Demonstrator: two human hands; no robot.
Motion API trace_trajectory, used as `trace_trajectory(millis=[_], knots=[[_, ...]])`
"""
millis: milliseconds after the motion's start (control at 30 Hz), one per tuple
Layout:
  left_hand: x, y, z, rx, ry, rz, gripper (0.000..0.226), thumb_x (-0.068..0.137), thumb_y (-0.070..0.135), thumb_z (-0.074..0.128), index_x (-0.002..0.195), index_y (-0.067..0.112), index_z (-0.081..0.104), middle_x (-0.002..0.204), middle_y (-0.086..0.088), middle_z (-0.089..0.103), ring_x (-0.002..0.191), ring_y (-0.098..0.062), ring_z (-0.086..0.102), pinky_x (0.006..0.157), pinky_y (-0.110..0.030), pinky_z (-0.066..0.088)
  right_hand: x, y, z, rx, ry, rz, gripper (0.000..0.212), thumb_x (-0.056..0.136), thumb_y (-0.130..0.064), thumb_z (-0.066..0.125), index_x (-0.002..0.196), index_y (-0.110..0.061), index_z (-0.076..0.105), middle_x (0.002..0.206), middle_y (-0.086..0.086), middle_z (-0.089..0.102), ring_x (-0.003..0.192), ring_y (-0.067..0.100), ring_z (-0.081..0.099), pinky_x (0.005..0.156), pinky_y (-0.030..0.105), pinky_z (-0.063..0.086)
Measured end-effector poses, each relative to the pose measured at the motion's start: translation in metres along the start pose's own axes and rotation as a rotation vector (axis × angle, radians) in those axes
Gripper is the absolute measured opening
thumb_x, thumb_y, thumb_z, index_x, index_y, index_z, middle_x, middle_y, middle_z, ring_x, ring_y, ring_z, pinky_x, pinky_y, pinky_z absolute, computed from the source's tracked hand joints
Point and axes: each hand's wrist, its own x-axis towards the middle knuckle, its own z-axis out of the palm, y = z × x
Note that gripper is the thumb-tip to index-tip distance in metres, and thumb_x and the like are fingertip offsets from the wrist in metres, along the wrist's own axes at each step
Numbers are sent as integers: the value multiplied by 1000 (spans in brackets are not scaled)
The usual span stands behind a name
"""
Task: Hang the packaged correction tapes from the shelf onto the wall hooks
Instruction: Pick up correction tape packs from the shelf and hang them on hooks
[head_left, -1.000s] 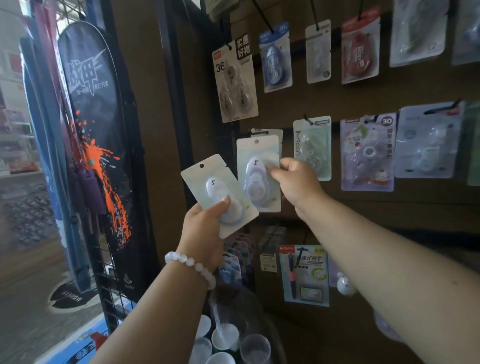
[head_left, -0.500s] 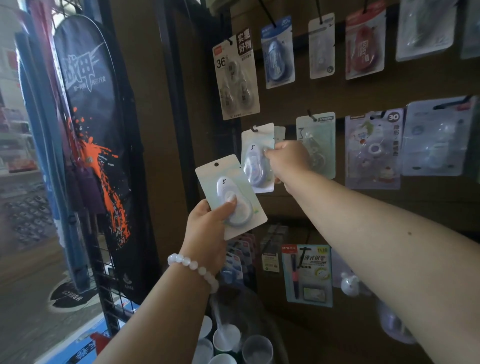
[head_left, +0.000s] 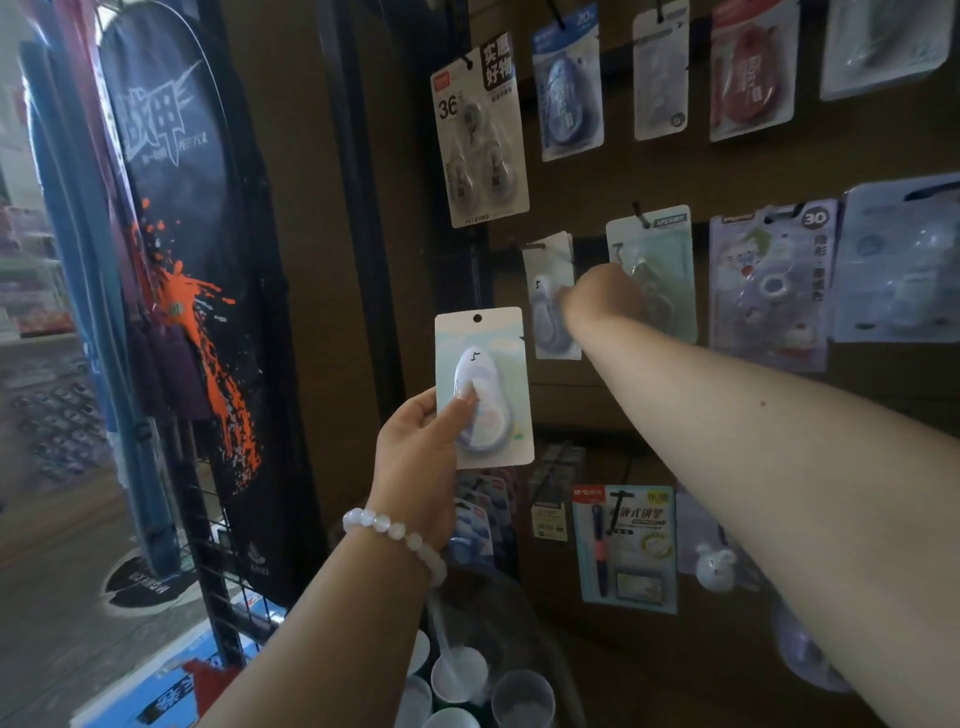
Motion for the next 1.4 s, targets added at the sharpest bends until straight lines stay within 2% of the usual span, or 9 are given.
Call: trace_trajectory(millis=[133, 267, 367, 500, 633, 833, 1033, 1167, 1400], knots=[[-1, 4, -1, -20, 12, 5, 48, 74, 41, 75, 114, 15, 70, 115, -14, 72, 106, -34, 70, 90, -55, 57, -43, 15, -6, 341, 26, -96, 39, 91, -42, 55, 116, -13, 48, 94, -2, 57, 93, 22, 61, 72, 33, 49], [-2, 10, 4, -23, 34, 41, 42, 78, 41, 74, 113, 17, 71, 113, -13, 73, 105, -33, 70, 89, -55, 57, -101, 28, -20, 643, -412, -185, 44, 91, -48, 53, 100, -6, 62, 75, -1, 57, 66, 13, 55, 56, 23, 39], [-4, 14, 10, -2, 47, 75, 66, 61, 54, 79, 115, 18, 70, 116, -11, 72, 108, -31, 69, 92, -54, 56, -122, 32, -24, 685, -553, -269, 18, 87, -27, 65, 97, -12, 68, 89, 0, 71, 79, 14, 67, 60, 20, 54], [-4, 15, 14, 0, 69, 69, 49, 81, 47, 71, 122, 20, 65, 119, -8, 71, 109, -28, 68, 90, -49, 57, -114, 23, -27, 650, -412, -265, 21, 85, -25, 68, 94, -5, 70, 95, 13, 72, 90, 27, 68, 83, 44, 55], [-3, 17, 15, -5, 122, 22, 34, 94, 38, 61, 122, 19, 61, 117, 0, 67, 106, -15, 64, 77, -30, 54, -95, 10, -35, 628, -342, -288, 11, 87, -27, 66, 85, -17, 67, 80, -9, 67, 73, 5, 63, 73, 32, 57], [-7, 17, 14, -47, 117, -9, 24, 94, 33, 61, 114, 20, 61, 113, -3, 65, 100, -15, 64, 82, -33, 57, -82, 7, -31, 556, -256, -214, 27, 86, -31, 66, 88, -5, 70, 97, 12, 71, 93, 28, 66, 81, 48, 55], [-10, 15, 13, -79, 111, -10, 23, 94, 32, 61, 113, 19, 61, 108, -2, 66, 96, -15, 65, 75, -31, 55, -75, 11, -24, 534, -243, -183, 24, 86, -32, 66, 66, -21, 61, 79, -3, 65, 67, 9, 58, 65, 32, 51], [-11, 12, 12, -87, 114, -30, 21, 95, 30, 61, 113, 19, 62, 108, -4, 67, 95, -16, 65, 73, -30, 55, -62, 6, -16, 461, -186, -127, 34, 83, -36, 67, 87, -2, 68, 95, 12, 69, 84, 29, 67, 71, 39, 55], [-9, 2, 9, -114, 107, -69, 14, 95, 26, 60, 106, 18, 63, 95, -5, 68, 86, -17, 67, 70, -30, 54, -27, 8, 2, 310, -177, -3, 40, 80, -46, 66, 104, -15, 57, 82, -2, 57, 78, 20, 63, 80, 36, 58]])
